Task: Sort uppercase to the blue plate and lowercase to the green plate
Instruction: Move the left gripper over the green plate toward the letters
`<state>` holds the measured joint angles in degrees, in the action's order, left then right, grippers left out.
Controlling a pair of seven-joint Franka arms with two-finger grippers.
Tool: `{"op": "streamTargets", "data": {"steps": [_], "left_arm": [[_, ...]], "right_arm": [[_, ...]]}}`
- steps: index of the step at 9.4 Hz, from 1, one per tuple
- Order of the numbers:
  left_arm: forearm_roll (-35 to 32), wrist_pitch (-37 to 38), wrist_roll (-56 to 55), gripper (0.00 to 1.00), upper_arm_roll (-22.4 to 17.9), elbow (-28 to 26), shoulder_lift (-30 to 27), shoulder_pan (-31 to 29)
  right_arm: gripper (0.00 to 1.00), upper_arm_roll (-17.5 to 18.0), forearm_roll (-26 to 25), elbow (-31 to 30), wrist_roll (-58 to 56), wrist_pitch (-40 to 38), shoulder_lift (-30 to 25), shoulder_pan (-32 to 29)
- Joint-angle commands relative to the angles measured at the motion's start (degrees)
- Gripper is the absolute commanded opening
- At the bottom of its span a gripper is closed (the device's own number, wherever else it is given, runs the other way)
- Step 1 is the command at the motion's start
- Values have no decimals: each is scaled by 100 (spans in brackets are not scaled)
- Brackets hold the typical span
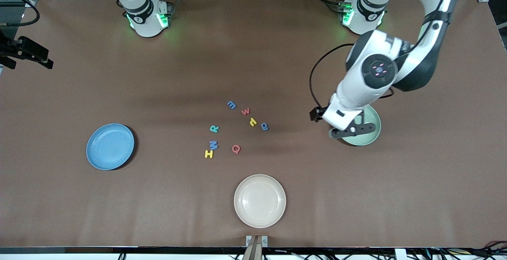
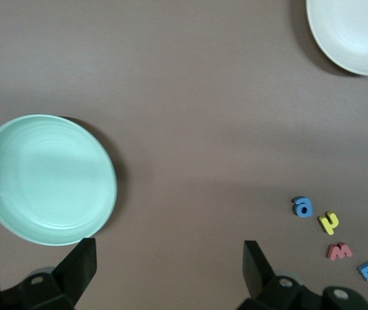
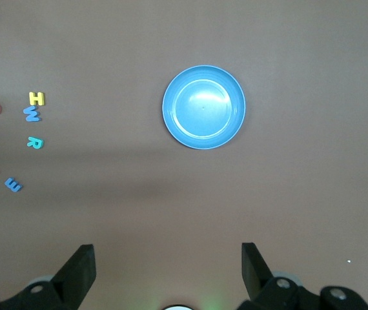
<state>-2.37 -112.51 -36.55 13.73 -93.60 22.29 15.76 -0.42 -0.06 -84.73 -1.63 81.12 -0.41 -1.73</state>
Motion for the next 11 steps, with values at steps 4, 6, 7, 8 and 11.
{"op": "streamTargets", "data": {"steps": [4, 6, 7, 8, 11], "left_arm": [[-501, -201, -757, 100, -55, 333, 653, 287], [-519, -236, -731, 100, -64, 333, 671, 296], [-510, -271, -740, 100, -64, 359, 749, 287], [-510, -393, -731, 100, -64, 421, 846, 287], [-519, -552, -749, 100, -64, 483, 952, 366]], "right_arm": [[100, 33, -64, 97, -56, -26, 217, -64], [100, 24, -55, 97, -56, -17, 234, -64], [100, 24, -55, 97, -56, -9, 252, -64], [100, 33, -64, 106, -56, -9, 261, -64], [100, 33, -64, 106, -56, 9, 296, -55]]}}
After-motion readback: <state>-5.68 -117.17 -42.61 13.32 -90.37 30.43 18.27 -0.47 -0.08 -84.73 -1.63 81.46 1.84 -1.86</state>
